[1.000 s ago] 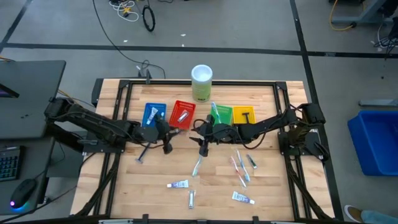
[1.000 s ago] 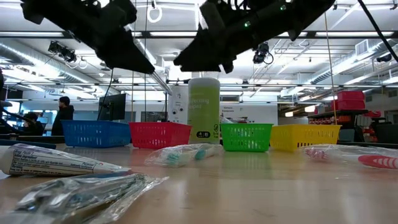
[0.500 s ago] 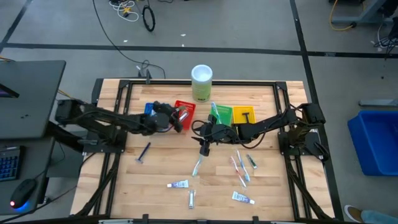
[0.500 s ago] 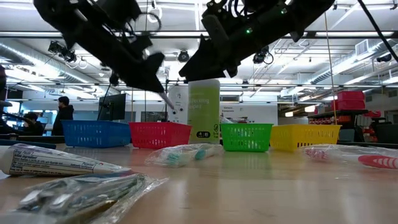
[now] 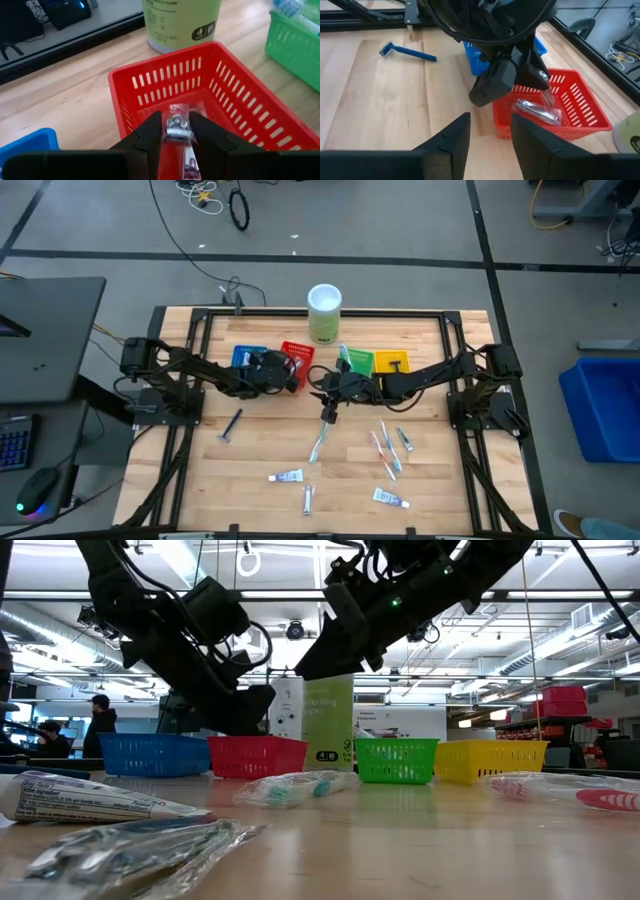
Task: Pick & Place Travel size toiletries
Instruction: Put the silver nail cutter into the red basket, then put the green toothbrush into the green basket
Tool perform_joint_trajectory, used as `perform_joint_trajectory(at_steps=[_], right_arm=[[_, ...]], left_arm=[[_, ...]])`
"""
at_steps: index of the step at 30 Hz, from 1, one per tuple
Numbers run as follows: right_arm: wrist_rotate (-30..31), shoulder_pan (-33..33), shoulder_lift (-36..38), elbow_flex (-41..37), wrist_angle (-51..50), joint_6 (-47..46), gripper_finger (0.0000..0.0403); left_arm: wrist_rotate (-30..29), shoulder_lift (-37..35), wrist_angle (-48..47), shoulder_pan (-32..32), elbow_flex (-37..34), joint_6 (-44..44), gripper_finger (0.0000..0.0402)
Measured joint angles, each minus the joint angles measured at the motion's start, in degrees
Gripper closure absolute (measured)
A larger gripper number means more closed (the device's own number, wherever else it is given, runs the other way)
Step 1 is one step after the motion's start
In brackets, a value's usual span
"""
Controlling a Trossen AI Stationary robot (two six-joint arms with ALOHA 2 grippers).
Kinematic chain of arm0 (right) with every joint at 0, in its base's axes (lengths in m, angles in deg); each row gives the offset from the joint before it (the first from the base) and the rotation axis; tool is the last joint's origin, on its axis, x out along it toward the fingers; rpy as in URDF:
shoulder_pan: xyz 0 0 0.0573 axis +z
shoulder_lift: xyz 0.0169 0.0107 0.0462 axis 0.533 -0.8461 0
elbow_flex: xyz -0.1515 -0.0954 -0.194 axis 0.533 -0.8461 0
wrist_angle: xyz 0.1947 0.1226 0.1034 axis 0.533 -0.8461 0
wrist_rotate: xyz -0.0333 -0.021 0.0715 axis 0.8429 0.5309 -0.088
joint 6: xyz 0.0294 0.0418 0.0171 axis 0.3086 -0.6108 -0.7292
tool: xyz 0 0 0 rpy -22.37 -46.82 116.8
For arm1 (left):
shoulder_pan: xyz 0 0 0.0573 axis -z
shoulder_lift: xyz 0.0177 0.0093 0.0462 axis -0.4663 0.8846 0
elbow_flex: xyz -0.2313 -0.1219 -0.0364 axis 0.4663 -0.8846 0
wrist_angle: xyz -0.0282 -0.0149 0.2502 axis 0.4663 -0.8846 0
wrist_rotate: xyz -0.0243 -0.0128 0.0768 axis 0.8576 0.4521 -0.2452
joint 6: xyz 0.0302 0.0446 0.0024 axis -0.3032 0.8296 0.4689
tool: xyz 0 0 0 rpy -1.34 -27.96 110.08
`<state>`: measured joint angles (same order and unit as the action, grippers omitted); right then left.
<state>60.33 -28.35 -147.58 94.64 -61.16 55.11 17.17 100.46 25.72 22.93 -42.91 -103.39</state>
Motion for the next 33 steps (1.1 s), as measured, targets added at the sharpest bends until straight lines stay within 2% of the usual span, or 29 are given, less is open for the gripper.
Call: perform_joint_trajectory(at_steps=[5, 9, 13, 20, 26, 29, 33], right_arm=[[0.0, 0.0, 0.0, 0.0, -0.4, 0.0, 0.0265], [-0.6, 0.0, 0.0, 0.0, -0.6, 0.0, 0.0269], [-6.0, -0.1, 0.0, 0.0, -0.4, -1.2, 0.0262], [-13.1, -0.1, 0.0, 0.0, 0.6, -0.6, 0.0223], [-20.3, 0.7, -2.8, 0.0, 4.9, 1.5, 0.0200], [-20.7, 1.6, -4.9, -0.1, 4.5, 4.1, 0.0194], [-20.9, 3.0, -6.4, -0.1, 2.1, 6.9, 0.0192]], left_arm=[[0.1, 0.0, 0.0, 0.0, 0.0, 1.6, 0.0280], [2.7, 0.0, 0.0, 0.0, 0.0, 2.6, 0.0263], [3.1, 0.0, 0.0, 0.0, 0.0, 2.6, 0.0246], [3.5, -1.1, -0.3, 0.5, 1.9, 4.0, 0.0235], [5.9, -8.8, -0.8, 2.0, 4.3, 12.1, 0.0242], [5.8, -14.7, -2.3, 2.5, 4.4, 13.7, 0.0243], [5.8, -22.6, -10.2, 2.7, 4.4, 13.2, 0.0244]])
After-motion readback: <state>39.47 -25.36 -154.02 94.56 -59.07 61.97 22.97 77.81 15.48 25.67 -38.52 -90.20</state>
